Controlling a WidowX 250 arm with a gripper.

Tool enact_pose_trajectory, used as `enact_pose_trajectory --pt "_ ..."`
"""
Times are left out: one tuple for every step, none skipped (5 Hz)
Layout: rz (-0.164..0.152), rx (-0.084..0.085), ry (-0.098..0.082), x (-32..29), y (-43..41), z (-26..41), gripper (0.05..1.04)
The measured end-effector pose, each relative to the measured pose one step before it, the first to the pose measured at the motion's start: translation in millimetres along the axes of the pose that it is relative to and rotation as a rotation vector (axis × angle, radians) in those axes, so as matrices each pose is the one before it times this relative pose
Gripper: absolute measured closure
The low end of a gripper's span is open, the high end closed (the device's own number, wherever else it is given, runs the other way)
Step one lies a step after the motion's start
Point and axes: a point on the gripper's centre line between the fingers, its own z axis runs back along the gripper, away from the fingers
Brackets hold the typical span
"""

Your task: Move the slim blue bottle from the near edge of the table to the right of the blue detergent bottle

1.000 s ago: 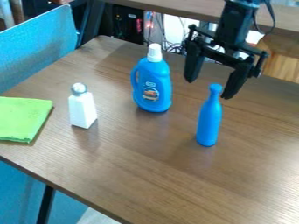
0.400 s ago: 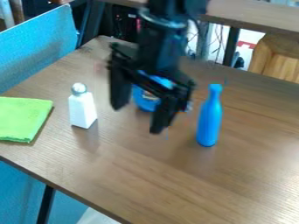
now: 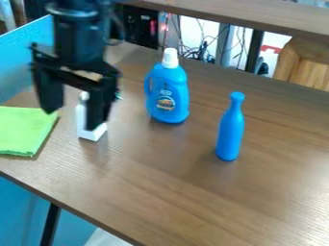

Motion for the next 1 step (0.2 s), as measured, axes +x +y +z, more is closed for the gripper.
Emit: enact_pose_trajectory --pt "0.0372 -0.0315 -0.0369 4.62 33.91 -5.01 0.083"
